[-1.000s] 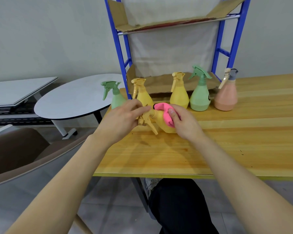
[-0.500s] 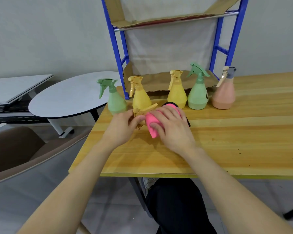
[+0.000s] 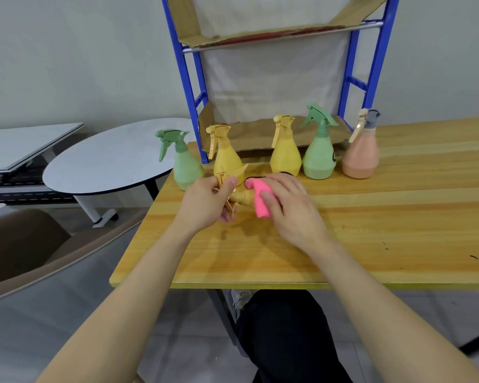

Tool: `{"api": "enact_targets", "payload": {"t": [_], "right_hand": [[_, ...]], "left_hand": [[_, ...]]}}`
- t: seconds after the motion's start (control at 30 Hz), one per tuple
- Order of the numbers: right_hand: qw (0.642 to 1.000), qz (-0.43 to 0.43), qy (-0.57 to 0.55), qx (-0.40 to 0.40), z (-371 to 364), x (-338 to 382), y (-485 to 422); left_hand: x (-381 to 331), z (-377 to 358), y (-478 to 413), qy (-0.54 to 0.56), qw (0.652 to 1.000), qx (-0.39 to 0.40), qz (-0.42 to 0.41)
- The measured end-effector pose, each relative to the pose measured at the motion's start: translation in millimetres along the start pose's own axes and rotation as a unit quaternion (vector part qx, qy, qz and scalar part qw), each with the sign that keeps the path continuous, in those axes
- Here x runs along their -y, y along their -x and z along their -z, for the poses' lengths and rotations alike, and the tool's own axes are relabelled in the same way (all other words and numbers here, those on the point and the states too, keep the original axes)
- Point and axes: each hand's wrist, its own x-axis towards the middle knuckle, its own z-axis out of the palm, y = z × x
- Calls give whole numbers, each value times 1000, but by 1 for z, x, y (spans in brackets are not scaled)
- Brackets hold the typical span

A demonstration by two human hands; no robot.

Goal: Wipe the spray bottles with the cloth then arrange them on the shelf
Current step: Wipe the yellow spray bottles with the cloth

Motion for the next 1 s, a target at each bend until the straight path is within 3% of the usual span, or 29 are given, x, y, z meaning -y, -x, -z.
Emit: {"api": "enact_targets", "payload": {"t": [0.1,0.27,0.4,0.47,0.53,0.57,0.63,0.67,0.73,0.8,0.9,0.93,1.0], "right_hand": [[990,-109,-90,-18,11,-8,-8],[998,54,27,11,9,9,0],[999,34,17,28,12,2,-4],[999,28,2,40,13,-2,-8],[999,10,-12,42,13,-4,-9],[999,7,-16,42,14,-4,-10],[999,8,-19,45,14,-5,-12],[999,9,-19,45,13,-5,-13],[999,10,-25,36,9,-6,-13],[997,-25,-72,-3,5,-9,-10],[962,-192,-183,-60,8,-12,-6],[959,-212,-172,-77,10,-12,-5],[977,-155,-118,-92,11,-6,0]], "left_hand": [[-2,0,3,25,999,1,27],[-13,-7,2,35,998,-6,55],[-12,-6,2,79,995,-17,54],[-7,-4,4,87,995,-35,17],[4,-1,9,1,993,-73,-97],[9,1,11,-102,972,-101,-186],[16,7,10,-326,869,-127,-349],[20,8,6,-389,826,-113,-392],[20,8,-2,-423,800,-87,-416],[20,10,-9,-416,805,-79,-415],[18,12,-8,-390,822,-101,-403],[18,11,-7,-376,840,-98,-379],[16,3,-4,-339,885,-69,-312]]}}
